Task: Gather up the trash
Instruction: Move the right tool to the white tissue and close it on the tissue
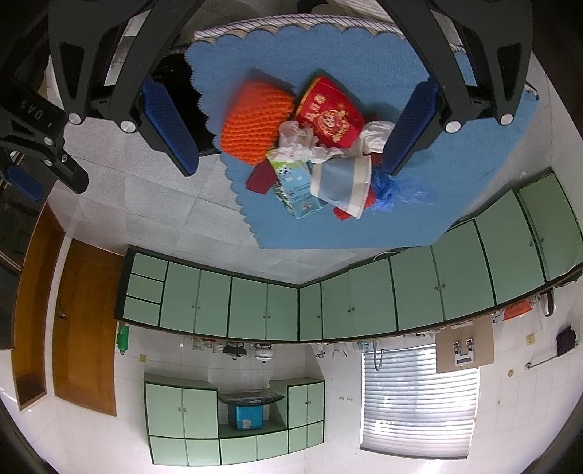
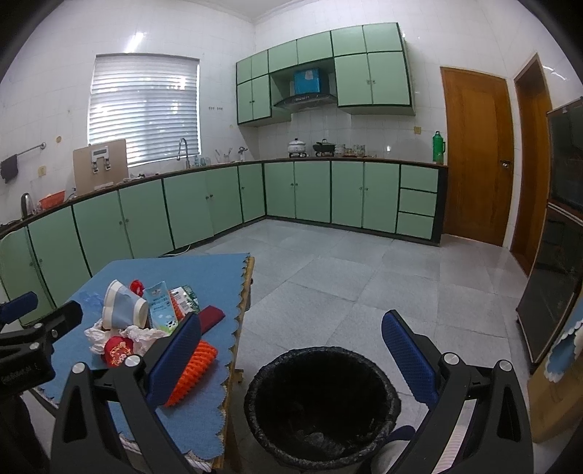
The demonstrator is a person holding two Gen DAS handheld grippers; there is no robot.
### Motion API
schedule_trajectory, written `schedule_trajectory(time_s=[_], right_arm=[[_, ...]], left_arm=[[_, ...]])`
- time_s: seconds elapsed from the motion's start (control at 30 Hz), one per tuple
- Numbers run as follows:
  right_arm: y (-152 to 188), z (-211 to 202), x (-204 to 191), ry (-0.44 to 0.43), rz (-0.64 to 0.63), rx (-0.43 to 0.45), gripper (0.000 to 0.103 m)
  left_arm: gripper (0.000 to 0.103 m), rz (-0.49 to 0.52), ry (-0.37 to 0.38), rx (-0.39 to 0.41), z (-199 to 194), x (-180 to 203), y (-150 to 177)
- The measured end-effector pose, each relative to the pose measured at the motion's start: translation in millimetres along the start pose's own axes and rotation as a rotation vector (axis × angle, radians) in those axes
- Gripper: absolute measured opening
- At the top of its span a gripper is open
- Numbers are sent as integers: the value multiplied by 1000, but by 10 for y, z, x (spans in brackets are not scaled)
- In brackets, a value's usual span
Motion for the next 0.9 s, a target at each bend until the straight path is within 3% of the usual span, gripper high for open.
schedule_trajectory(time_s=[0.27,0.5,0.9], right_arm=[[100,289,-204,-61,-9,-64,97],[259,538,-520,-104,-62,-86,97],[711,1004,-1156,-255,-110,-217,73]], left_arm=[[98,-32,-113,-24,192,-483,81],[98,-64,-149,-73,387,-824,255],[98,-78,-191,-158,619,-1127,617]])
Point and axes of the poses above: each gripper's, at about its wrist camera, not at the fingertips, and z roughly the way its jaws point, x to its right, y to its underside, the point moved 4 cm from there along z, roughly the way its jaws point, and after that the axes turned 15 degrees about z, right-handed, at the moved point
